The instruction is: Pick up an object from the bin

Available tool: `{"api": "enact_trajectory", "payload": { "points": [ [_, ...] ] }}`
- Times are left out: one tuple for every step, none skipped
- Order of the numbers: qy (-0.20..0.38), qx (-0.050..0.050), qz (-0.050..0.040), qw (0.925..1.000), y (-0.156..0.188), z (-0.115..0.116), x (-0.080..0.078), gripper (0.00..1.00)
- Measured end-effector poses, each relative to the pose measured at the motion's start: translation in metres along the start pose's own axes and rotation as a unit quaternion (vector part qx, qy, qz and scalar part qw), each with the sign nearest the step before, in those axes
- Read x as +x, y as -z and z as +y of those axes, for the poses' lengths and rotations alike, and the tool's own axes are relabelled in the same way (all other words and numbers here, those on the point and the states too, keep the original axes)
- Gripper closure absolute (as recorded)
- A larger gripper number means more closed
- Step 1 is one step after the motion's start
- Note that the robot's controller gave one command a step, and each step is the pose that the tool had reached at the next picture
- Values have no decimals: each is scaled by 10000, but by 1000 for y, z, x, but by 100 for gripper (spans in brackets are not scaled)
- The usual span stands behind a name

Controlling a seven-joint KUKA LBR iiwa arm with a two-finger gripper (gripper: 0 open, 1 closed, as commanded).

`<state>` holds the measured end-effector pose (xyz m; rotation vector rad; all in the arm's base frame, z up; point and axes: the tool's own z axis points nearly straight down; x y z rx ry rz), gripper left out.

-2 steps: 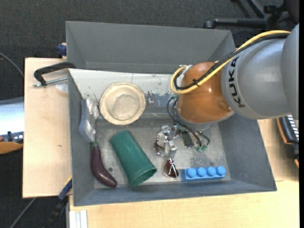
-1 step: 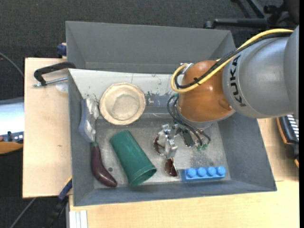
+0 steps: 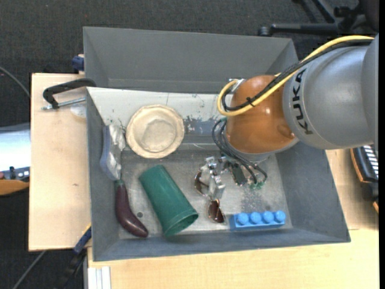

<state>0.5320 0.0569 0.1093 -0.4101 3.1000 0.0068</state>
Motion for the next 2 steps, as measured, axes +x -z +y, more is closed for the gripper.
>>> {"api": "enact_trajectory", "payload": {
  "points": [
    [0, -4, 17, 10000, 5, 0, 1, 100],
    [1, -4, 13, 10000, 21, 1, 1, 100]
  ]
}}
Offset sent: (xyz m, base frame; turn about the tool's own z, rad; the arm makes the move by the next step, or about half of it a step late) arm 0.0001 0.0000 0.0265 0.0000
